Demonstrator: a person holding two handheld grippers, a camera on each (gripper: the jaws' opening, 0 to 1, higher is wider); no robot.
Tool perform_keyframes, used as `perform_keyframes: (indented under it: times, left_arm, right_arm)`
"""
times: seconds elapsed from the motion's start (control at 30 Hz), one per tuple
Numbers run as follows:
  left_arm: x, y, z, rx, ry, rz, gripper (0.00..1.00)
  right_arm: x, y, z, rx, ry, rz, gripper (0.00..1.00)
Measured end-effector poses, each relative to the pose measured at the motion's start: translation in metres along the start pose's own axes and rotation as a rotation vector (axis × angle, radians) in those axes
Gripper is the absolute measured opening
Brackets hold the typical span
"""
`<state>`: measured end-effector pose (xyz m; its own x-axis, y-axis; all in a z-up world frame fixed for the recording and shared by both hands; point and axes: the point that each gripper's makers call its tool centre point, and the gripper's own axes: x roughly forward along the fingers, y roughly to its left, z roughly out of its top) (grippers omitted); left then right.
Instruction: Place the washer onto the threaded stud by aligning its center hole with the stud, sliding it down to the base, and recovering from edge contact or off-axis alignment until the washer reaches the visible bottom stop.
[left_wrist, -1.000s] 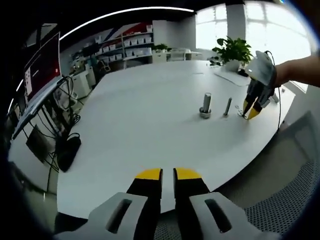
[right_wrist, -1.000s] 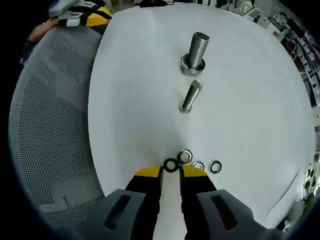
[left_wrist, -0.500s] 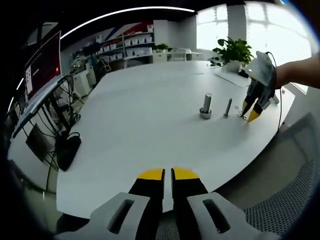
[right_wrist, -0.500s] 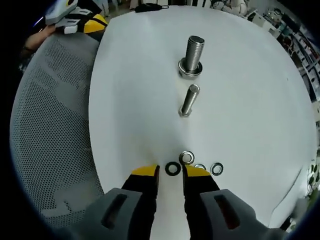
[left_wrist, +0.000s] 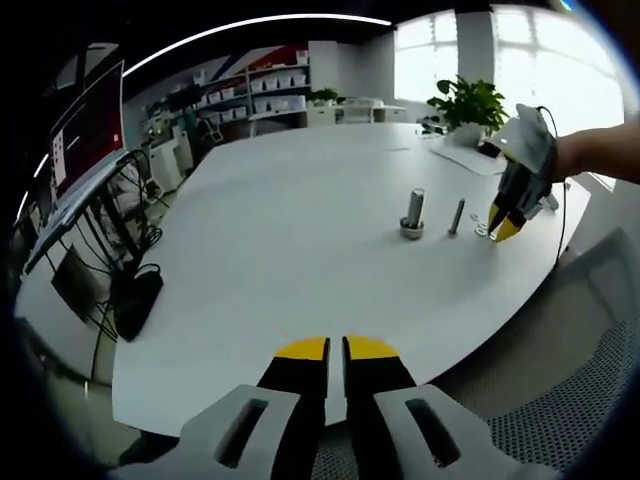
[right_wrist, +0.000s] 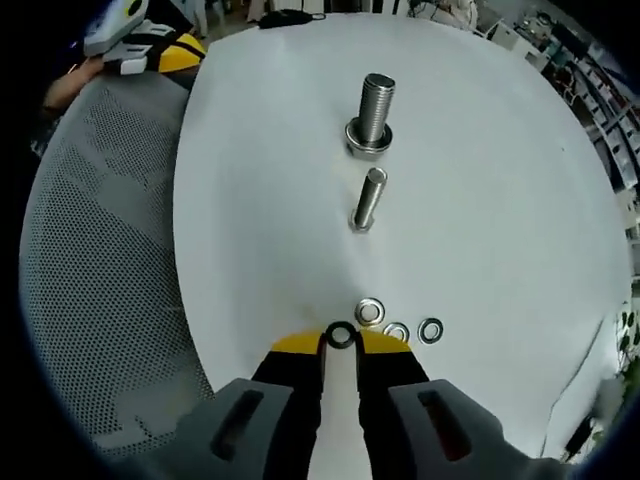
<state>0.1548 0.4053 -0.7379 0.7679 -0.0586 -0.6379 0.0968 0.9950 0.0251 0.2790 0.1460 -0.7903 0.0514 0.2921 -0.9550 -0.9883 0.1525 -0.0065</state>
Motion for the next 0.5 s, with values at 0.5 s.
perform_keyframes:
  times: [0.5]
  left_arm:
    - [0.0,-0.001,-0.006,-0.006,0.041,-0.005,0.0]
  right_arm:
    - [-0.028,0.001,0.033,-0.024,-0.074,-0.053,0.13]
